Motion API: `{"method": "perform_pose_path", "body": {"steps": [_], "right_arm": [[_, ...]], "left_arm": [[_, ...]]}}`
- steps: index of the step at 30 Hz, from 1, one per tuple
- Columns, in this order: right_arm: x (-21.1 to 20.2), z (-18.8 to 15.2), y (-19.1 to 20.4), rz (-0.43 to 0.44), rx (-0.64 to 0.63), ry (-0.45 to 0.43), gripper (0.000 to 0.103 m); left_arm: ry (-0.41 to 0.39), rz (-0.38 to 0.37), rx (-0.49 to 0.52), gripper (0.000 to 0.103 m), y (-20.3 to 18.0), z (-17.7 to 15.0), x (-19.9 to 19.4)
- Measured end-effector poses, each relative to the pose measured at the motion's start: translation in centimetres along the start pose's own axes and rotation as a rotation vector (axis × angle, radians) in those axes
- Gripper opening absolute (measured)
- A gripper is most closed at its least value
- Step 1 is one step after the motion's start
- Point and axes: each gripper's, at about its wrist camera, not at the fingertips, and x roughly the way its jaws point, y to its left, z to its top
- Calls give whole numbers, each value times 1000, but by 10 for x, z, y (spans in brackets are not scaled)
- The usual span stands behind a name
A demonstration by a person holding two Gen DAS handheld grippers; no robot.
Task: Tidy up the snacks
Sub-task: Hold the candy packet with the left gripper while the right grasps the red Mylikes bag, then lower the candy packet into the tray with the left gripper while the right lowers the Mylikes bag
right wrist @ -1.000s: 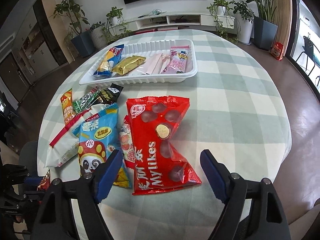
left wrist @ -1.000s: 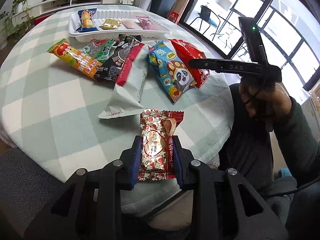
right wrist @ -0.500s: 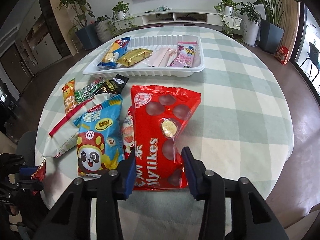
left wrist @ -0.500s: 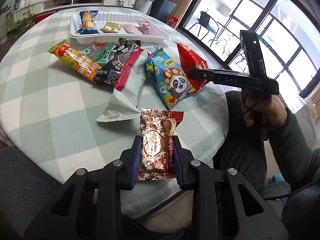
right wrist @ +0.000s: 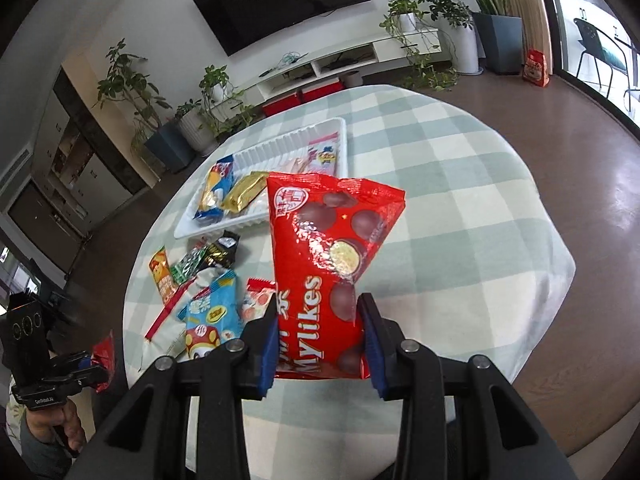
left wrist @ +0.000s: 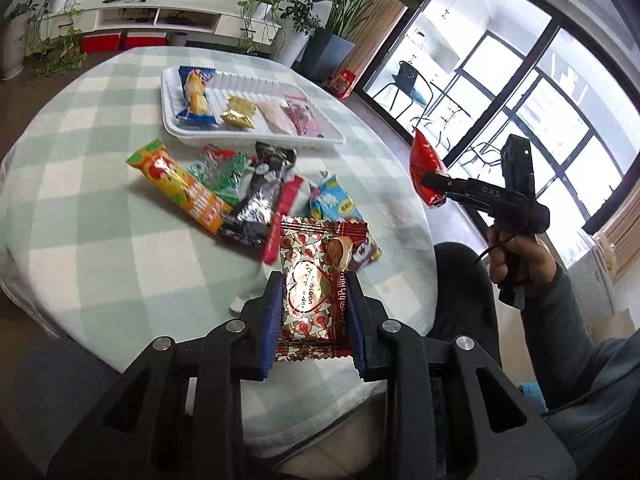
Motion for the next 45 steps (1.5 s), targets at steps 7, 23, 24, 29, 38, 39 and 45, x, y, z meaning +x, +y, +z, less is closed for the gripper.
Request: {"method": "perform_pose_path", "body": {"steps": [7, 23, 24, 29, 38, 39, 45], "right_arm": [[-27, 54, -53, -61, 146, -119, 39], [86, 176, 60, 65, -125, -40, 39], [101, 176, 66, 60, -142, -8, 39], [166, 171, 79, 20, -186, 156, 39], [212, 151, 79, -46, -202, 260, 39], [214, 152, 79, -49, -204, 259, 39], [217, 152, 82, -71, -219, 256, 41]], "left_arm": [[-84, 75, 30, 27, 27, 73, -16], [3, 218, 57, 27, 59, 250, 126], [18, 230, 55, 27, 62, 251, 138], [61, 273, 48, 27, 75, 252, 184], [121, 316, 60, 27, 92, 240, 230], [120, 317, 63, 27, 92, 240, 231], [123, 342, 65, 30, 91, 239, 233]]}}
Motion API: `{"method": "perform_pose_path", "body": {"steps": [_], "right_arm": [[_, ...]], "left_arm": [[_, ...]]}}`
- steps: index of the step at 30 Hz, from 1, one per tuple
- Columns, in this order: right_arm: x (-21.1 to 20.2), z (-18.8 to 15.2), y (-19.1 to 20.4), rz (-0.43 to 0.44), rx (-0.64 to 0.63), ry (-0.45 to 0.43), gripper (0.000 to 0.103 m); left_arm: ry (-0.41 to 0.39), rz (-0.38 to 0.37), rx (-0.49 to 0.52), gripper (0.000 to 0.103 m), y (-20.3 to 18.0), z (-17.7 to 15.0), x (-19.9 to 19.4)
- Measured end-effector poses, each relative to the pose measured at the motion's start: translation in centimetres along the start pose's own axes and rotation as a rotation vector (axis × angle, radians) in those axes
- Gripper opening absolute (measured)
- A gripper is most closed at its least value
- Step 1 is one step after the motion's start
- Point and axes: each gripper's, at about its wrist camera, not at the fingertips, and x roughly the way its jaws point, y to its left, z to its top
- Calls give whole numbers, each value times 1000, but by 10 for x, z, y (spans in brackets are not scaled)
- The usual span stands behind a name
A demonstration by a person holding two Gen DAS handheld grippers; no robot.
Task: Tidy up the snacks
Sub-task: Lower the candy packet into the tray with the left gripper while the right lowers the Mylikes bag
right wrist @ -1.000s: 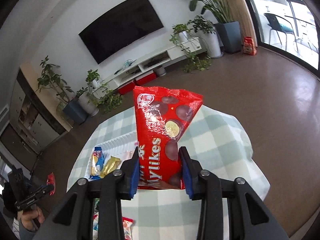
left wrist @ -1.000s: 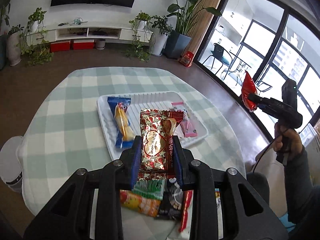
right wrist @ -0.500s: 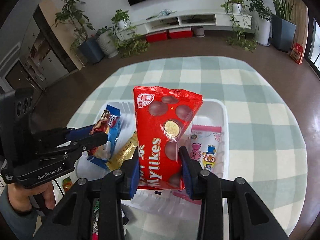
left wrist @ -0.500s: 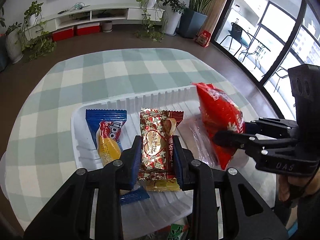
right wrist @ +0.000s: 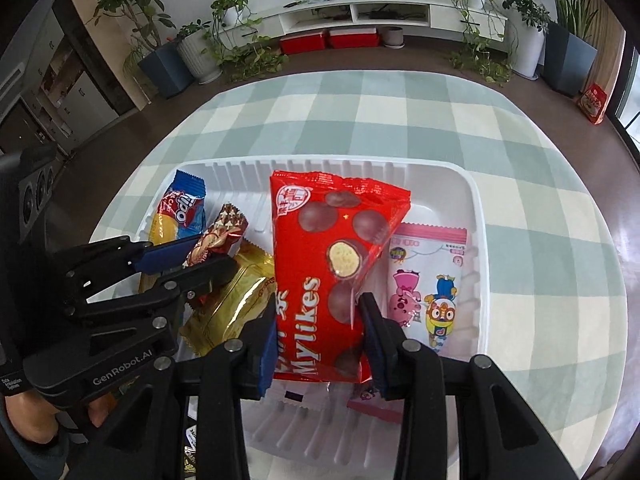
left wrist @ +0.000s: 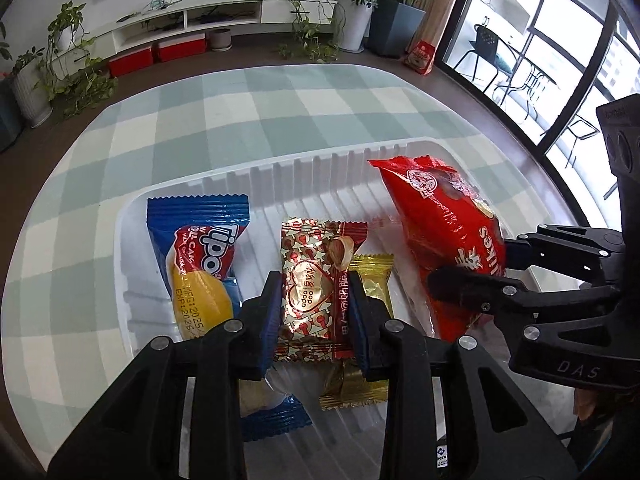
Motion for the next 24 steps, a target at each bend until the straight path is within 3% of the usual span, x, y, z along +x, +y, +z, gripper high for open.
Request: {"method": "perform_pose_path", "body": {"steps": [1, 4, 12, 15, 20, 22, 24], "right_arm": [[0, 0, 1, -3, -1, -3, 41], [-1, 0, 1, -4, 7, -6, 45], [-23, 0, 3, -20, -9, -68, 60], [-37, -2, 1, -21, -1, -102, 66], [-76, -18, -7, 48, 51, -194, 84], [-97, -32, -10, 86, 74, -248, 94], [-117, -50, -11, 115, 92, -292, 97]], "left_arm": [[-2, -2, 2, 33, -1, 0, -1], [-16, -1, 15, 54, -3, -1, -7], [-73, -11, 6, 60, -6, -4, -39], [-104, -17, 7, 68, -7, -11, -62], [-169, -72, 3, 100, -9, -39, -113], [-190, -91, 12, 103, -11, -57, -132], [-201, -106, 20, 103, -15, -79, -148]]}}
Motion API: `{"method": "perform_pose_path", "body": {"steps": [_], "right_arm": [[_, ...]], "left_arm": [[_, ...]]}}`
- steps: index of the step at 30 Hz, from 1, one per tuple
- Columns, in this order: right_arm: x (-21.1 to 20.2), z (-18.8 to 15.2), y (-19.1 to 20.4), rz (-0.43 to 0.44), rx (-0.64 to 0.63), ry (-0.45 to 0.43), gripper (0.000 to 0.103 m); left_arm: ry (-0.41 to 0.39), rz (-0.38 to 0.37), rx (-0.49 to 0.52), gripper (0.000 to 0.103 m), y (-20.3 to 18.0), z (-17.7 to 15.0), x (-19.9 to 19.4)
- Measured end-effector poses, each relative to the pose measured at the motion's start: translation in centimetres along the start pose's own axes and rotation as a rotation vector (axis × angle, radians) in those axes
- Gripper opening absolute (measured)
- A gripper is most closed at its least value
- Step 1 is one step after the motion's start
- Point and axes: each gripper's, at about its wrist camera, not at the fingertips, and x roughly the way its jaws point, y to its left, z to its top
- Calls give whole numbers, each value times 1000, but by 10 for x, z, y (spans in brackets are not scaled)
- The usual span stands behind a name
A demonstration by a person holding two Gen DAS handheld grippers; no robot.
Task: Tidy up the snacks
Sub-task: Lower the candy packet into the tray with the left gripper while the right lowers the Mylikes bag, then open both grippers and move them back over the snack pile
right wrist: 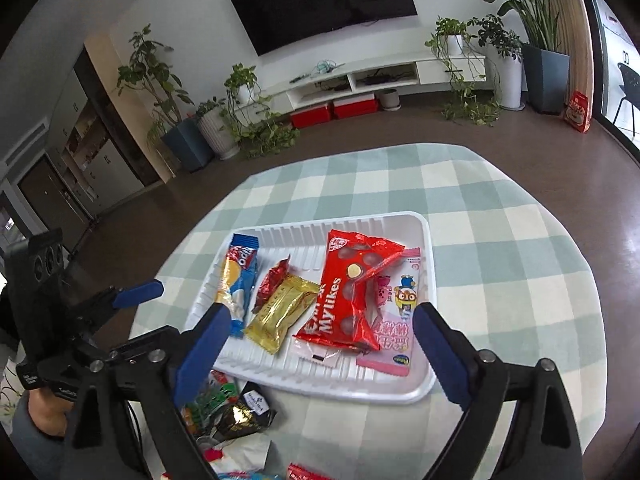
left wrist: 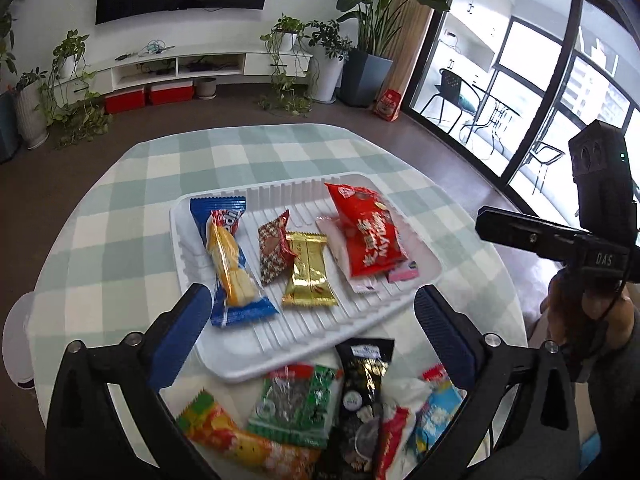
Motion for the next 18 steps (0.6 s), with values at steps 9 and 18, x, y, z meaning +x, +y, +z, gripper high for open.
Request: {"method": "perform_pose_path", "body": {"steps": [9, 18], "right_arm": [[-77, -91, 10, 1, 54, -92, 102], [-68, -168, 62, -43, -74, -31, 94]], "left_arm": [[8, 61, 29, 103, -32, -107, -55], [-29, 104, 14, 103, -43, -178, -88]]}}
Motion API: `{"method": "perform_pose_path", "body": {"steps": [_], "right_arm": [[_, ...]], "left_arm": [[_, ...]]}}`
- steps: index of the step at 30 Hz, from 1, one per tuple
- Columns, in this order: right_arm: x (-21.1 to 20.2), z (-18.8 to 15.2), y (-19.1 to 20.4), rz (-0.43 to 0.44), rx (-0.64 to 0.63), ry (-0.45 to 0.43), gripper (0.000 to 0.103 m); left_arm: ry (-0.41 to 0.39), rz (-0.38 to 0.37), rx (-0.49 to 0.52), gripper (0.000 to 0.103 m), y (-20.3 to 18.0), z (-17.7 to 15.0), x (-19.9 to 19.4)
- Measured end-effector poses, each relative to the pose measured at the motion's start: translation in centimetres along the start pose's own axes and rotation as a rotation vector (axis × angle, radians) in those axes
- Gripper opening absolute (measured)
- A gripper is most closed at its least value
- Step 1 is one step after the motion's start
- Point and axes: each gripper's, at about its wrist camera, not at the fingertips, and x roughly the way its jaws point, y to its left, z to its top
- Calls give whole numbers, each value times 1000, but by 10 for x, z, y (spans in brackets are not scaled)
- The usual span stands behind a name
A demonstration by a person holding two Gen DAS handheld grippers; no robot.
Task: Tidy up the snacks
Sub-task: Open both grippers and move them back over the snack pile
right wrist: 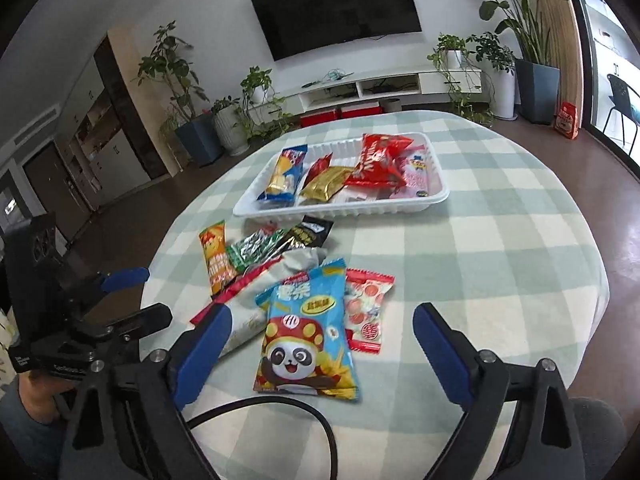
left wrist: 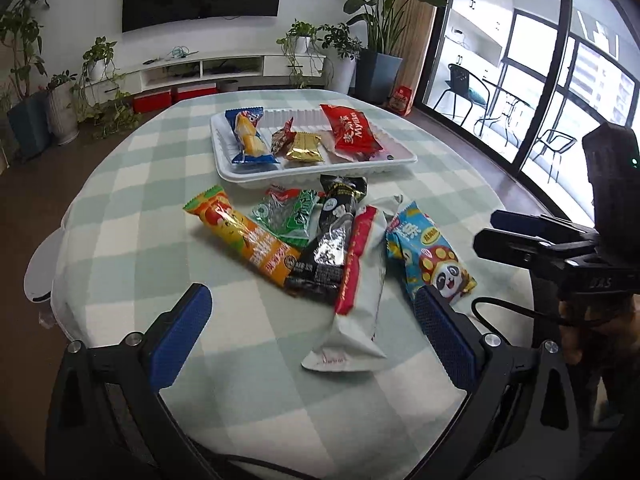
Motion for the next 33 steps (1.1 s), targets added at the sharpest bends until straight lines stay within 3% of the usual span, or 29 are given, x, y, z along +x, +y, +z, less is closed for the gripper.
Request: {"method": "perform_pose_path", "body": {"steps": [6, 14, 33], "right_arm": [[22, -5, 18, -12, -41, 76, 93], [52, -12, 23, -72, -62, 169, 81], [64, -21, 28, -98, -124, 198, 64]], "left_arm": [[10, 4, -9, 103, -8, -15, -2], [9, 23, 6, 103, -10, -11, 2], [28, 34, 23, 103, -12, -12, 7]]}}
